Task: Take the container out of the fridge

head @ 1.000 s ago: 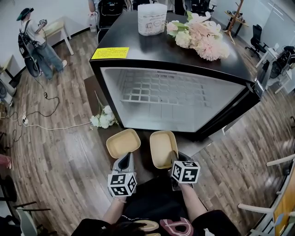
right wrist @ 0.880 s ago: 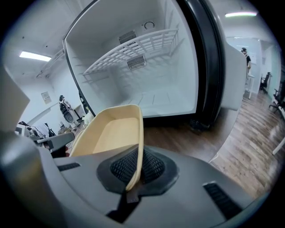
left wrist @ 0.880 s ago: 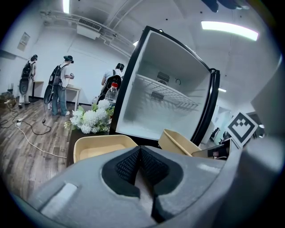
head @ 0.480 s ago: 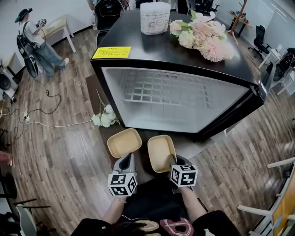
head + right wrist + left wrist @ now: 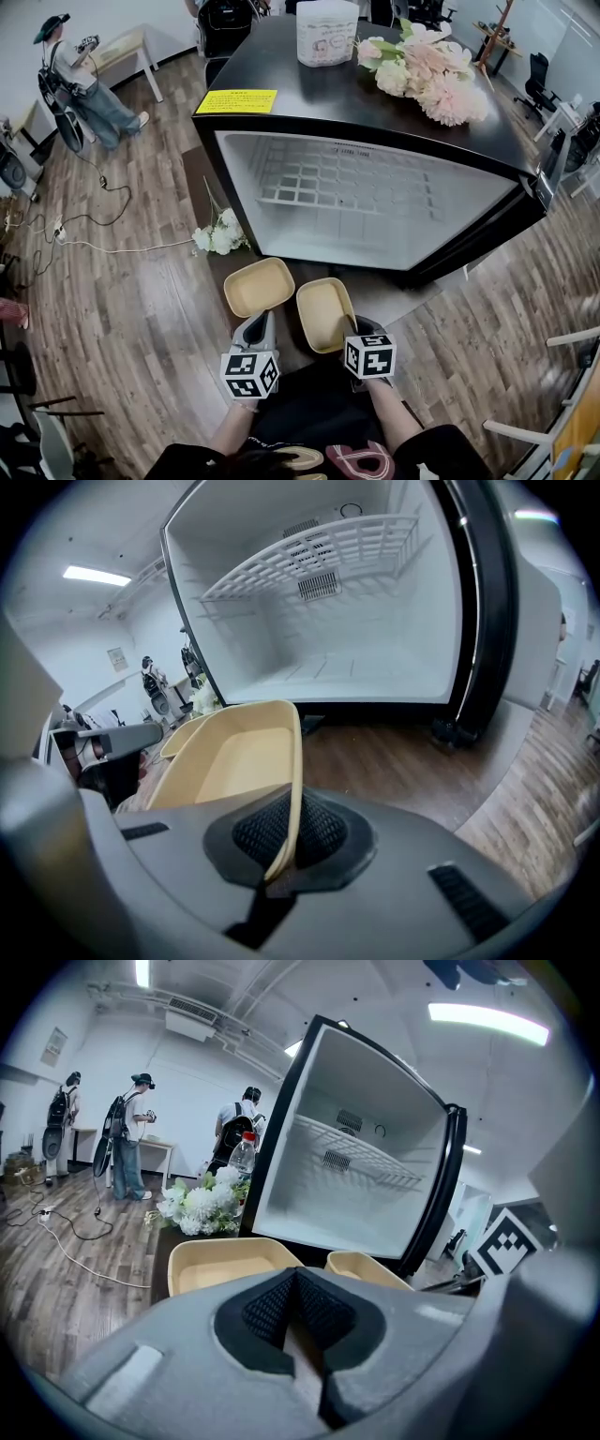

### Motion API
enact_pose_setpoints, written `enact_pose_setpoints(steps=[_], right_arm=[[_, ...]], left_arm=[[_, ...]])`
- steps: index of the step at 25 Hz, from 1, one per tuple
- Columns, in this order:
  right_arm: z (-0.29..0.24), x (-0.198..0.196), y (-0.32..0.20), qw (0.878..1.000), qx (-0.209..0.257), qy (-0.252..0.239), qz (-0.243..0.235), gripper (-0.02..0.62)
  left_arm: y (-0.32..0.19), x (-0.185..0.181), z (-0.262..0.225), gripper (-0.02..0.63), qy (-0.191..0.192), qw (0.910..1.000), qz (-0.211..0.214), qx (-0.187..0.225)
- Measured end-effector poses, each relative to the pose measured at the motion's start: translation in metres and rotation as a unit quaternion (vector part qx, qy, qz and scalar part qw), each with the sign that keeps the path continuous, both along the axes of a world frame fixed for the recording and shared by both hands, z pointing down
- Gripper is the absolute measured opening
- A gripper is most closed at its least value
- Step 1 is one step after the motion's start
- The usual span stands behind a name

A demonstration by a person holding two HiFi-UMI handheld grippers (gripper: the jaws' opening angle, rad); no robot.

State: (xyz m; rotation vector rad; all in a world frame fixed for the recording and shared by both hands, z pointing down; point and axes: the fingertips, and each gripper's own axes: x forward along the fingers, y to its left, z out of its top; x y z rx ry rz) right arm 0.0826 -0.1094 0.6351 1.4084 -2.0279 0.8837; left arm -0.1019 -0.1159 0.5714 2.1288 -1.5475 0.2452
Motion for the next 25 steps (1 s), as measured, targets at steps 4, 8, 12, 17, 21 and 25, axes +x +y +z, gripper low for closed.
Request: enact_pose_setpoints(steps=[4, 8, 12, 17, 21, 25], right_arm=[[0.008, -0.002, 0.002, 1.0, -0.006, 0.009, -0.004, 0.011], [0.015, -0.003, 0.004, 1.0, -0.01, 0.013, -0.008, 0.011], [0.02, -0.004, 0.003, 1.0, -0.011, 0.018, -0.011, 0.011], [0.025, -0.007, 0.002, 1.0, -0.014, 0.02, -0.012, 0.011], [0.028, -0.008, 0.003, 0.999, -0.015, 0.031, -0.016, 0.011], [0.029, -0.008, 0.003, 0.999, -0.015, 0.041, -0.018, 0.011]], left_arm=[[0.001, -0.002, 0.002, 0.008, -0.003, 1.0, -0.002, -0.002], [0.002, -0.003, 0.002, 0.008, -0.006, 1.0, -0.002, -0.003], [0.004, -0.007, 0.003, 0.008, -0.011, 0.9999, -0.005, -0.003], [0.007, -0.011, 0.005, 0.008, -0.015, 0.9998, -0.011, -0.007], [0.007, -0.012, 0.005, 0.008, -0.015, 0.9998, -0.012, -0.007], [0.007, -0.012, 0.007, 0.008, -0.017, 0.9998, -0.011, -0.009]])
